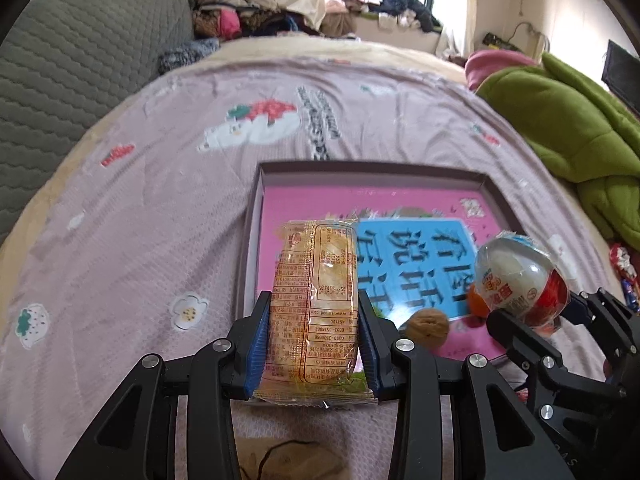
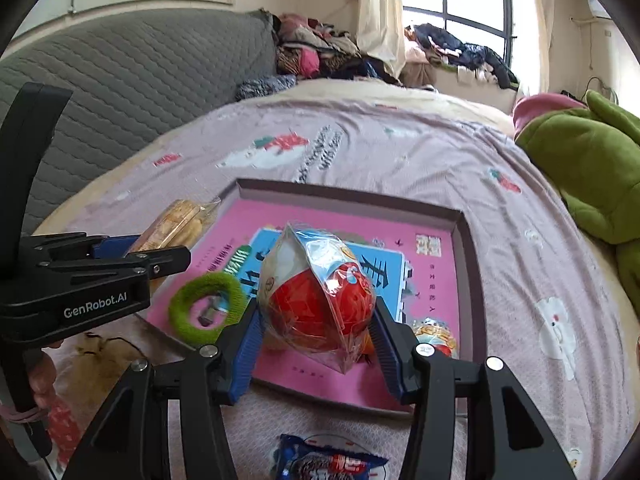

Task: Organize objects
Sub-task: 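Lower the cake pack onto the book and open left tool while right tool releases the egg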

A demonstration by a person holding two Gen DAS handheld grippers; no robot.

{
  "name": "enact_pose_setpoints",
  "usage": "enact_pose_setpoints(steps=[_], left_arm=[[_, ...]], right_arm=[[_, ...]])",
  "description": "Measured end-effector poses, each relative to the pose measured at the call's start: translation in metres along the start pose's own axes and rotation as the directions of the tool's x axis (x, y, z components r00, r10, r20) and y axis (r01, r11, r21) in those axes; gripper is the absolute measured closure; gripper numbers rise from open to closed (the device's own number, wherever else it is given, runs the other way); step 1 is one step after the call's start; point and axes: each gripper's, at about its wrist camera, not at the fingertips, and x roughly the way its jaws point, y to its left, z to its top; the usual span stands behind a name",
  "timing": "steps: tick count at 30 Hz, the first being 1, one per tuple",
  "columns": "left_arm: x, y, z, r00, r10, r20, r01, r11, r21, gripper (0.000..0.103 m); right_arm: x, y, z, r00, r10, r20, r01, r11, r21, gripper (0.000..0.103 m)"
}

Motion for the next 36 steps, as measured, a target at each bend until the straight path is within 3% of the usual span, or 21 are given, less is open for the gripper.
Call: enact_pose_setpoints(steps=[14, 36], left_arm=[[0.033, 0.001, -0.009, 0.997, -0.005, -0.073, 0.005, 1.000, -0.003, 0.063], [0.038, 0.002, -0.013, 0.993, -0.017, -0.118, 0.016, 1.000, -0.013, 0.057]], right_arm=[[0.034, -0.005, -0.003, 0.998, -0.013, -0.069, 0.015, 0.999, 0.028, 0.051], [0.035, -0.007, 0.000, 0.994, -0.035, -0.102, 0.038, 0.999, 0.027, 0.046]])
